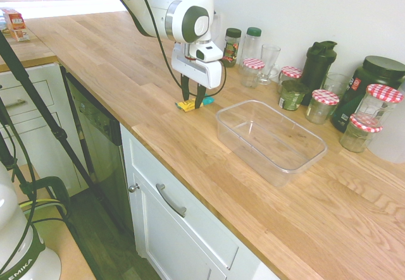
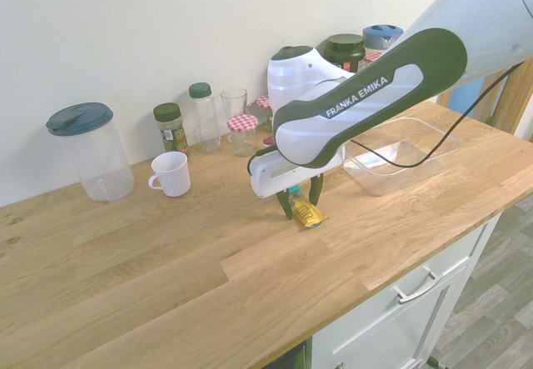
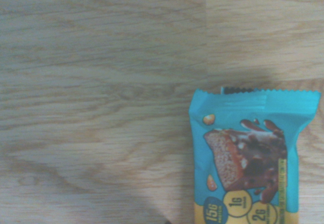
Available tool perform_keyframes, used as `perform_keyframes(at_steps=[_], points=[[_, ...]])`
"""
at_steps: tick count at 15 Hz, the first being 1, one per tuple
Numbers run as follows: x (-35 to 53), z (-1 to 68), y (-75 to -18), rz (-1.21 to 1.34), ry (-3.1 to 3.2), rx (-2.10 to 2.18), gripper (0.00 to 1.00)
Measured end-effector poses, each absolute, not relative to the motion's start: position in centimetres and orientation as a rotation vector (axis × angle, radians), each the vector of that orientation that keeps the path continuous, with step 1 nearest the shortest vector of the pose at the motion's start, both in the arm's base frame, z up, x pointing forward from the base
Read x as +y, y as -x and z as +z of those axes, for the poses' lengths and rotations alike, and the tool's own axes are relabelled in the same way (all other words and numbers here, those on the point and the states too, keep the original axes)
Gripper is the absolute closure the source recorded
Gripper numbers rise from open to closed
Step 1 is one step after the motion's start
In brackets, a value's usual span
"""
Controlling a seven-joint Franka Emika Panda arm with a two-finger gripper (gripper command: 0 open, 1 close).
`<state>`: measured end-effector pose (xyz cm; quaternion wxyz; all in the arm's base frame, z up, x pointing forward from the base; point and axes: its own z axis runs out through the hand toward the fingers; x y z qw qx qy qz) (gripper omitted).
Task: Put the protein bar into the container
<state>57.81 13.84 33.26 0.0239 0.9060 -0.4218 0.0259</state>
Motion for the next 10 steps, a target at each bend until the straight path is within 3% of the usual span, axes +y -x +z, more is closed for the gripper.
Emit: perform_keyframes(at_steps=[10], points=[[13.5,35.1,-57.8,0.109,-2.802,-1.316,1.0]])
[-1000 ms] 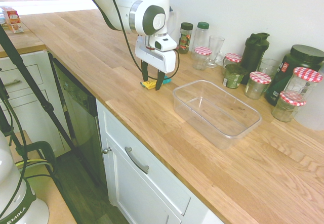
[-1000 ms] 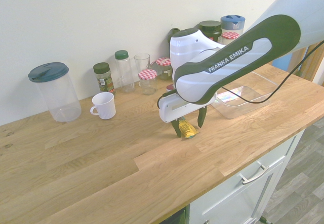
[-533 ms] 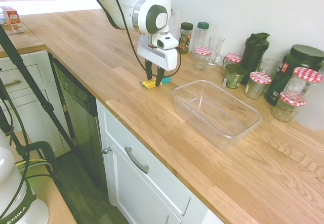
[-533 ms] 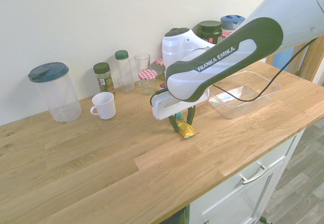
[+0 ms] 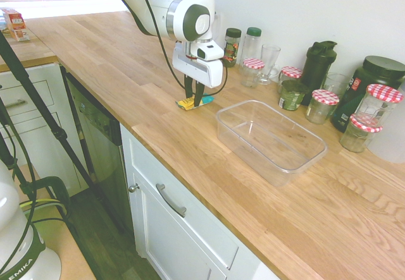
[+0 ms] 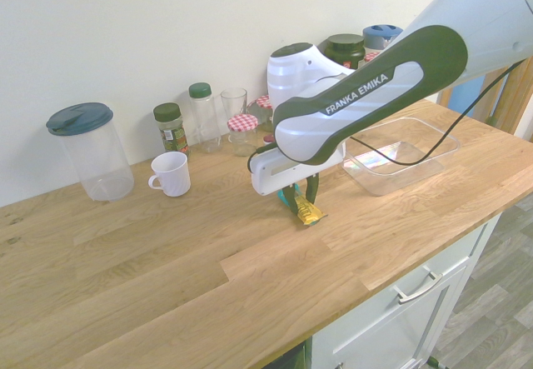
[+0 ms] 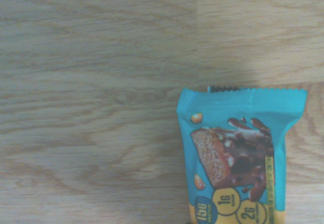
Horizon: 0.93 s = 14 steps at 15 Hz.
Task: Put the protein bar into the container
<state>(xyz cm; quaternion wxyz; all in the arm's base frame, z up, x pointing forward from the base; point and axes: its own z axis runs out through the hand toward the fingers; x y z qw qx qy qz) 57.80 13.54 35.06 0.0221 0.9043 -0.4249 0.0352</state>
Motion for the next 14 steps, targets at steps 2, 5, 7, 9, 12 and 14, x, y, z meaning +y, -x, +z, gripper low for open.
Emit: perform_keyframes(at_steps=[2,5,7,9,12,14], points=[[12.9,38.2,-57.3,0.163,-2.814,-1.345,1.0],[7.9,44.5,-54.7,0.232,-2.824,-1.438,1.0],[1.9,47.6,-52.4,0.252,-2.832,-1.506,1.0],[-4.3,48.4,-50.7,0.248,-2.835,-1.568,1.0],[-11.3,46.8,-49.5,0.194,-2.831,-1.636,1.0],[-14.1,44.7,-49.5,0.151,-2.83,-1.656,1.0]])
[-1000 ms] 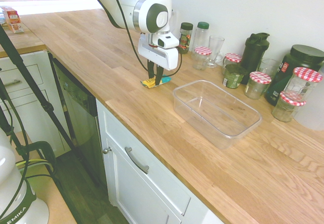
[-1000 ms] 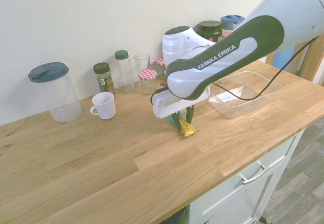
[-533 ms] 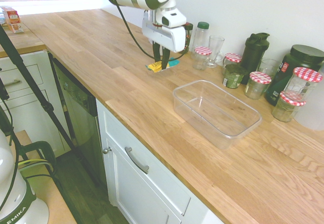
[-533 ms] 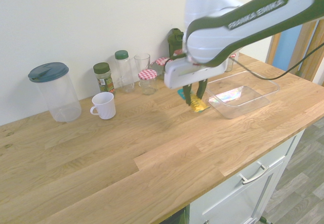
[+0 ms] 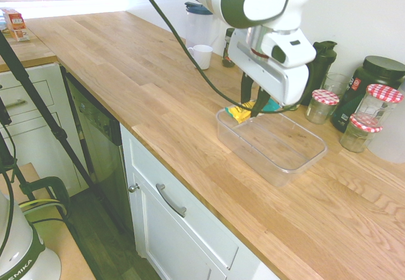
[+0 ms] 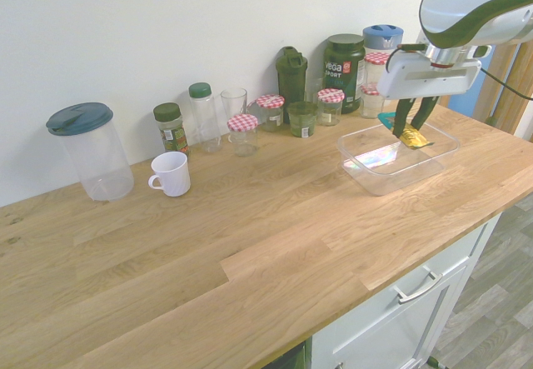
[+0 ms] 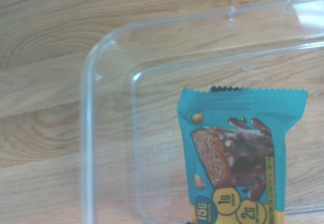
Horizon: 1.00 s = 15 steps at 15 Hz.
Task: Put the protein bar into the container
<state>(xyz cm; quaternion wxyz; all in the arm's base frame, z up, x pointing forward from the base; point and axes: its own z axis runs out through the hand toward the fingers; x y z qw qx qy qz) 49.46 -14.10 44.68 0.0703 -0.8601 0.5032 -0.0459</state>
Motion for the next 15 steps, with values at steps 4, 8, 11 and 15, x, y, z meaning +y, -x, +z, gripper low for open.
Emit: perform_keyframes(at_steps=[4,8,11,15], points=[[-16.4,41.5,-50.5,-0.097,2.59,1.506,0.0],[-17.1,41.0,-52.0,-0.099,2.605,1.482,0.0],[-17.5,41.1,-52.4,-0.105,2.607,1.48,0.0],[-17.7,40.8,-52.4,-0.102,2.617,1.469,0.0]])
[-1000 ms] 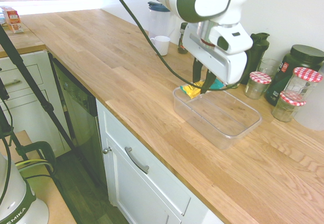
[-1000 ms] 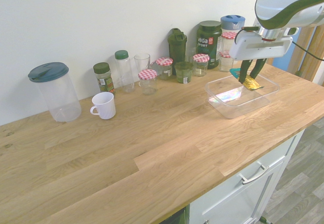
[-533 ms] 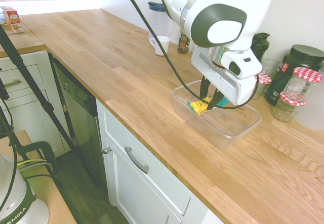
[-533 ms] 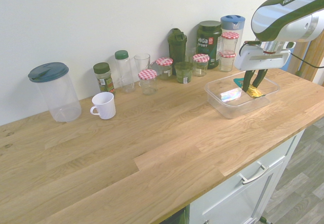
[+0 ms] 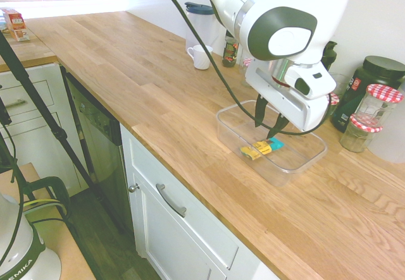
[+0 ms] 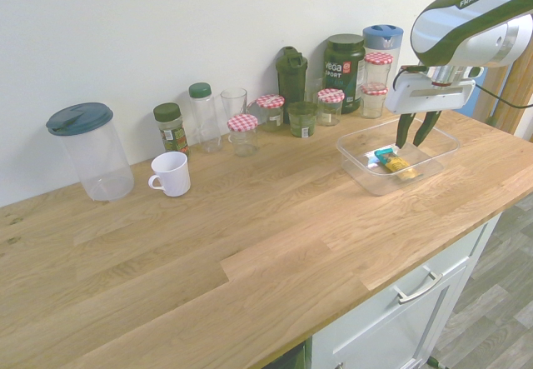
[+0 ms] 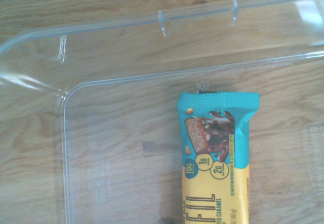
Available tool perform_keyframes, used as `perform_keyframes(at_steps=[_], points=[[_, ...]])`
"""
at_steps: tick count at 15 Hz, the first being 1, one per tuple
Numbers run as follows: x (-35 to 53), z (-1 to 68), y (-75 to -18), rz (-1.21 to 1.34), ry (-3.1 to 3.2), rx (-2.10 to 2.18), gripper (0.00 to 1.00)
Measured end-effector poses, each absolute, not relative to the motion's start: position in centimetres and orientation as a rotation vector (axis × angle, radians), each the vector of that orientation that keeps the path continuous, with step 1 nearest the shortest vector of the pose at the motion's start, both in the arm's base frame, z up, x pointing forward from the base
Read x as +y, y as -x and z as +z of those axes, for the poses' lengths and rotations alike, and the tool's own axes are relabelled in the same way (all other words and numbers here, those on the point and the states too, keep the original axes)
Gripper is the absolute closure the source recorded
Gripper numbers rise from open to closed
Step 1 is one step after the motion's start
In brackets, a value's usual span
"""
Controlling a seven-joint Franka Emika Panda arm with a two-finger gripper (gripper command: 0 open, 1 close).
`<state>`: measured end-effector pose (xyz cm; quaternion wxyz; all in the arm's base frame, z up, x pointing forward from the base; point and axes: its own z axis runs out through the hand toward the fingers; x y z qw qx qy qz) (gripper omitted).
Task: Put the protein bar into the container
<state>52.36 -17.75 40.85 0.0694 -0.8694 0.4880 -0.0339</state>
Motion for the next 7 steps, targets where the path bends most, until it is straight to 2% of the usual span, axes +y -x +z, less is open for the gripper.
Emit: perform_keyframes(at_steps=[4,7], points=[[-15.0,43.2,-52.2,-0.159,2.664,1.377,0.0],[-10.7,46.7,-49.8,-0.232,2.714,1.284,0.0]])
